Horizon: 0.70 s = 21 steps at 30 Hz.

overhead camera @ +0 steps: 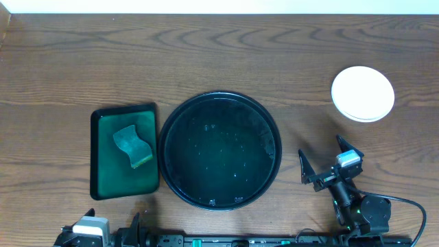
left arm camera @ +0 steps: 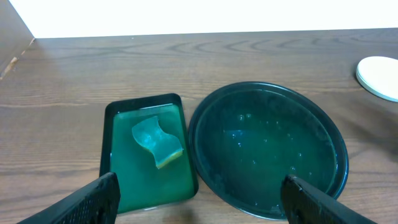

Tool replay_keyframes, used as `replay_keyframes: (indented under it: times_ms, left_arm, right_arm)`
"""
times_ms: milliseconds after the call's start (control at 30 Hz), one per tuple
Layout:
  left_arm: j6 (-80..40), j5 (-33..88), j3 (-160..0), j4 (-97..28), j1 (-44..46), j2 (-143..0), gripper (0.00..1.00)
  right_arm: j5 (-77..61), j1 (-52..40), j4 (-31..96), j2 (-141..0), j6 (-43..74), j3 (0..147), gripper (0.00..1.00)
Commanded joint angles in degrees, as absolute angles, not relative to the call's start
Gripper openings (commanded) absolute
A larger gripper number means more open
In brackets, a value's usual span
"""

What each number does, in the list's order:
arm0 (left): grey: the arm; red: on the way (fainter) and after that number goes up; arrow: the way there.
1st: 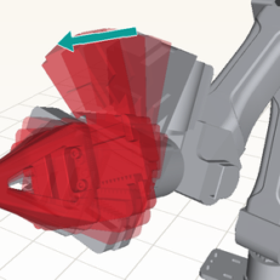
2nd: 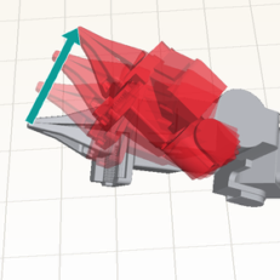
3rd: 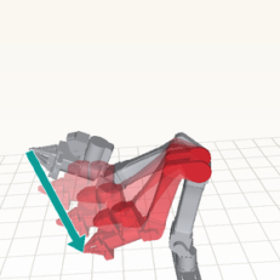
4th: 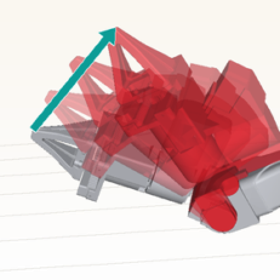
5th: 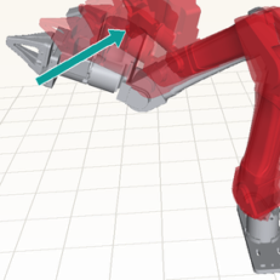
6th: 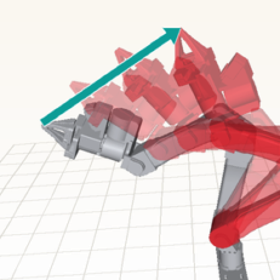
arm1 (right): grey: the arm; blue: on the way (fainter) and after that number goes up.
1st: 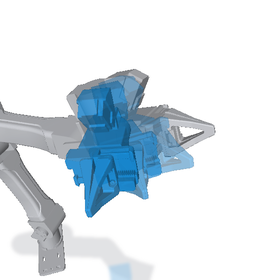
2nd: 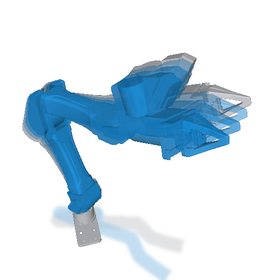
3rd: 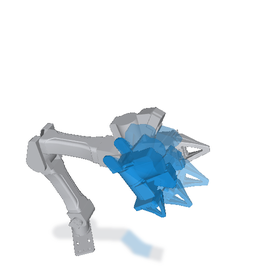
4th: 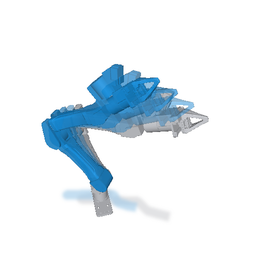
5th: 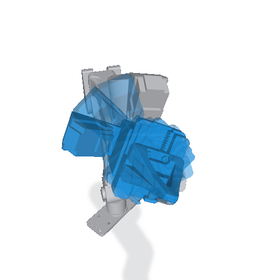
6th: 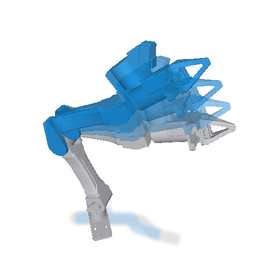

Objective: Clean dirty plates on tray and stack at the side

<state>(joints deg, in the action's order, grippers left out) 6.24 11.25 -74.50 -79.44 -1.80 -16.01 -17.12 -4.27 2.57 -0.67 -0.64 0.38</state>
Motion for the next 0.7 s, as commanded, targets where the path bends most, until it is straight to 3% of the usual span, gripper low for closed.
replay_keyframes:
  times_ms: [0, 300, 667]
  left_arm:
    - [6.2, 11.3, -74.3, -78.6, -1.6, -16.0, 0.83]
    - [6.2, 11.3, -66.1, -65.3, -1.7, -15.4, 0.83]
    - [3.5, 14.5, -39.2, -31.7, -1.7, -4.6, 0.83]
  right_arm:
    - [-16.8, -4.7, 2.9, -0.3, -0.5, 0.3, 0.99]
    - [-16.8, -4.7, 2.9, -0.3, -0.5, 0.3, 0.99]
    - [-16.8, -4.7, 2.9, -0.3, -0.5, 0.3, 0.99]
